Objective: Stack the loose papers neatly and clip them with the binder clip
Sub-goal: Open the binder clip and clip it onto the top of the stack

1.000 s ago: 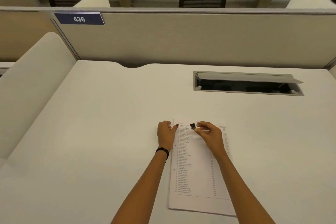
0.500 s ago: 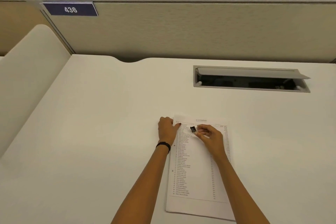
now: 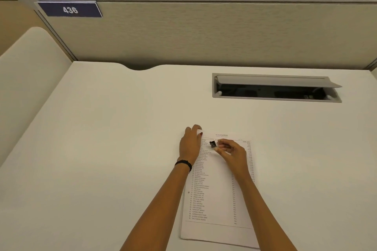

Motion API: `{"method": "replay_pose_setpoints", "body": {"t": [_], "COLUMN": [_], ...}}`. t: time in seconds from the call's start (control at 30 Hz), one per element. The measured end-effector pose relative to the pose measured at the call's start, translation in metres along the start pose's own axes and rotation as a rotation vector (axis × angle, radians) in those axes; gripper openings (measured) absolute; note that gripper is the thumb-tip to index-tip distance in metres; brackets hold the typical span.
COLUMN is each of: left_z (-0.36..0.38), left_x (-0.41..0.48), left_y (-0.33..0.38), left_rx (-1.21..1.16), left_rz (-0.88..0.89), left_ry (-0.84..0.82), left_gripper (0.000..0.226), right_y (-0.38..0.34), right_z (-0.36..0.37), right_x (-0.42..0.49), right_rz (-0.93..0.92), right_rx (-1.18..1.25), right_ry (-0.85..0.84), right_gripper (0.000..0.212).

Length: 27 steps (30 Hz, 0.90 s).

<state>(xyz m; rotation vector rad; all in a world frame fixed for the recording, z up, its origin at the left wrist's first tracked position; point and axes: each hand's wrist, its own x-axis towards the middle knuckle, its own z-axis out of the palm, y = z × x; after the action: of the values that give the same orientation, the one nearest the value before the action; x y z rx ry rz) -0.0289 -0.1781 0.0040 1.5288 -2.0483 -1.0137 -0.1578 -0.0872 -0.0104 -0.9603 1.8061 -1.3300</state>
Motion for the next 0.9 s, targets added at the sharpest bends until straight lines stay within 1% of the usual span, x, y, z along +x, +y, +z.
{"method": "replay_pose_setpoints", "body": {"t": [0.23, 0.33, 0.4, 0.47, 0.53, 0.57, 0.6, 0.67, 0.7, 0.8, 0.9], "left_z": [0.005, 0.005, 0.006, 0.005, 0.005, 0.006, 0.006, 0.01, 0.01, 0.008, 0.004], "left_x": [-0.006, -0.005, -0.007, -0.009, -0.012, -0.013, -0.014, -0.015, -0.015, -0.016, -0.02], "left_y": [-0.008, -0.011, -0.012, -0.012, -0.011, -0.012, -0.012, -0.017, -0.018, -0.019, -0.015], "left_rx": [-0.078, -0.133, -0.221, -0.364, -0.469, -0.495, -0.508, -0.497, -0.498, -0.562, -0.64], "left_rz": [0.021, 0.01, -0.026, -0.115, -0.217, -0.239, -0.239, -0.244, -0.261, -0.327, -0.343], "left_ry": [0.036, 0.038, 0.077, 0.154, 0.214, 0.231, 0.245, 0.257, 0.257, 0.213, 0.236], "left_gripper": [0.021, 0.024, 0.031, 0.034, 0.024, 0.018, 0.021, 0.039, 0.042, 0.039, 0.032], "right_y": [0.002, 0.002, 0.002, 0.002, 0.001, 0.0, 0.0, -0.002, -0.002, -0.006, -0.018], "right_z": [0.001, 0.003, 0.003, 0.004, 0.004, 0.004, 0.004, 0.004, 0.005, 0.004, 0.002], "right_x": [-0.003, -0.004, -0.005, -0.006, -0.006, -0.006, -0.006, -0.008, -0.009, -0.011, -0.007], "right_rz": [-0.004, -0.011, -0.012, -0.016, -0.01, -0.006, -0.005, -0.003, 0.0, 0.013, 0.009], "right_rx": [-0.009, -0.01, -0.008, -0.018, -0.016, -0.014, -0.015, -0.02, -0.022, -0.019, -0.015], "right_ry": [0.015, 0.014, 0.016, 0.02, 0.026, 0.028, 0.032, 0.034, 0.034, 0.037, 0.03], "right_gripper": [0.029, 0.028, 0.028, 0.028, 0.028, 0.027, 0.027, 0.027, 0.027, 0.028, 0.029]}}
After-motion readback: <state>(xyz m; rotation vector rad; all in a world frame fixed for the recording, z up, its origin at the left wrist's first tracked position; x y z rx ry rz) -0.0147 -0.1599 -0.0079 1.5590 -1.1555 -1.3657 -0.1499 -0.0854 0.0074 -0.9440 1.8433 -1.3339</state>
